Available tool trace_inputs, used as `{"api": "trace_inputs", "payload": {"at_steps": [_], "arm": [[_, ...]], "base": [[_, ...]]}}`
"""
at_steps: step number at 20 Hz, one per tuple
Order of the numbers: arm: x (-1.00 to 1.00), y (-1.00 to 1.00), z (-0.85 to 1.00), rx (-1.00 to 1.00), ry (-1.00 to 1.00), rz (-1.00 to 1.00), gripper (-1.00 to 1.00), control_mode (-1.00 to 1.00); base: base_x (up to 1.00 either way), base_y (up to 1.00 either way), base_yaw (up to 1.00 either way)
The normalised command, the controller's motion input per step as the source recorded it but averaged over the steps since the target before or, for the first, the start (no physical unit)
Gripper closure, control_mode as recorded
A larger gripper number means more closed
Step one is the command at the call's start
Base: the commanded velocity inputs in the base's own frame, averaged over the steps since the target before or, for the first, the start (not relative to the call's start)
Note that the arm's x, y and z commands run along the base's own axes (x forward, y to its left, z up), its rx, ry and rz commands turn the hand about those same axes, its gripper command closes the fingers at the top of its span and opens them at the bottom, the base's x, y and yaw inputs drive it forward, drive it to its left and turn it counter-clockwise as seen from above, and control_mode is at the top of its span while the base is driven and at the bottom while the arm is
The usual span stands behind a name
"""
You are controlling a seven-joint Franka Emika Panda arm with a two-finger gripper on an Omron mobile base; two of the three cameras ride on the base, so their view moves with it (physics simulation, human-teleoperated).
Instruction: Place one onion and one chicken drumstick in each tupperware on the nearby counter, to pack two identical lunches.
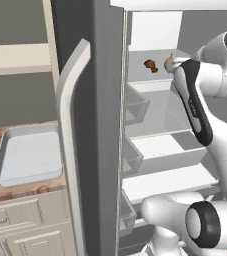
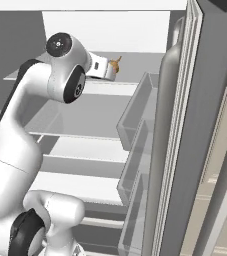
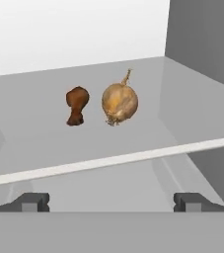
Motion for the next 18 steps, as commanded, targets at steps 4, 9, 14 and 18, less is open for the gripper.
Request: {"api": "trace_inputs", "payload": {"at_steps": [4, 9, 14, 18], "arm": [[0.71, -0.22, 0.0, 0.0, 0.0, 0.0, -1.0, -1.0], [0.66, -0.09, 0.0, 0.0, 0.0, 0.0, -1.0, -1.0], [0.55, 0.0, 0.0, 0.0, 0.0, 0.0, -1.0, -1.0], [0.54, 0.0, -0.02, 0.0, 0.0, 0.0, -1.0, -1.0]], "base": [[0.0, 0.0, 0.0], [0.0, 0.0, 0.0], [0.0, 0.0, 0.0], [0.0, 0.0, 0.0]]}}
